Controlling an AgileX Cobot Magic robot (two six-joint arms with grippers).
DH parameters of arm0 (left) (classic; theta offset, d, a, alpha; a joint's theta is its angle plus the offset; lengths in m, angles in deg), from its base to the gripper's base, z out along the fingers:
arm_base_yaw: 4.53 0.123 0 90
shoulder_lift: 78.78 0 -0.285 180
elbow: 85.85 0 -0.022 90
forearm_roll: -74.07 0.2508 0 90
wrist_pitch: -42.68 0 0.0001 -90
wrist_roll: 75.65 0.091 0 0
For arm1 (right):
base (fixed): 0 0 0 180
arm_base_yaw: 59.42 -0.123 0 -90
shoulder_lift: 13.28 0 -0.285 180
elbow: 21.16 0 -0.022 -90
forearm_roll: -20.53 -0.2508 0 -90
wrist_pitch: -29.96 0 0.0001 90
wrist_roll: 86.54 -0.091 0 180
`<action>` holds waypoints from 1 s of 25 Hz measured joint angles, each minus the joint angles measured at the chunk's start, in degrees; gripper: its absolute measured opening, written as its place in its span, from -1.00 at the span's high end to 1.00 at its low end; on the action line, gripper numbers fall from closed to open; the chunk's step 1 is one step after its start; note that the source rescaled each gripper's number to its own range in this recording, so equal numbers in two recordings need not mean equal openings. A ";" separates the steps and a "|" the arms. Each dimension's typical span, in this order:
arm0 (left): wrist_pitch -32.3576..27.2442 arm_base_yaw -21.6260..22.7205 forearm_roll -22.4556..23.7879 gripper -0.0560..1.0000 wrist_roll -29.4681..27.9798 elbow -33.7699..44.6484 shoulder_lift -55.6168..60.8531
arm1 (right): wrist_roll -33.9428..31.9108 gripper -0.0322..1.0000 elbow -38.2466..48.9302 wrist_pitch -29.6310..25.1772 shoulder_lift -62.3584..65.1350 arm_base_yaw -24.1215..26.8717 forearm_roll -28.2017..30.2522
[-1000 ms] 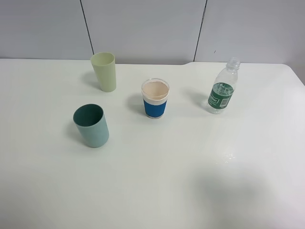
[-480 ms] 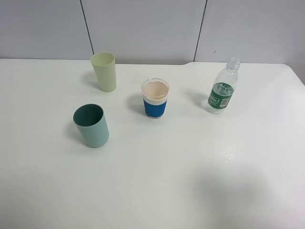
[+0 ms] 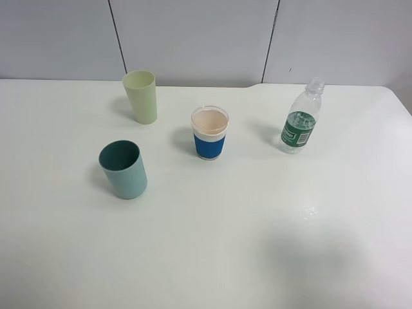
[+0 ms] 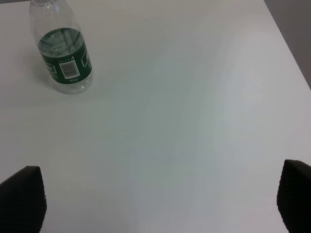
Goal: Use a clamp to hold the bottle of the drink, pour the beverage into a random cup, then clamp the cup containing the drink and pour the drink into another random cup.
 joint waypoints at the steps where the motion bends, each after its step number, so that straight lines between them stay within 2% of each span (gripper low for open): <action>1: 0.00 0.00 0.00 -0.64 0.00 0.00 0.00 | 0.00 -0.76 0.00 0.00 0.00 0.00 0.00; 25: 0.00 0.00 0.00 -0.64 0.00 0.00 0.00 | 0.00 -0.76 0.00 0.00 0.00 0.00 0.00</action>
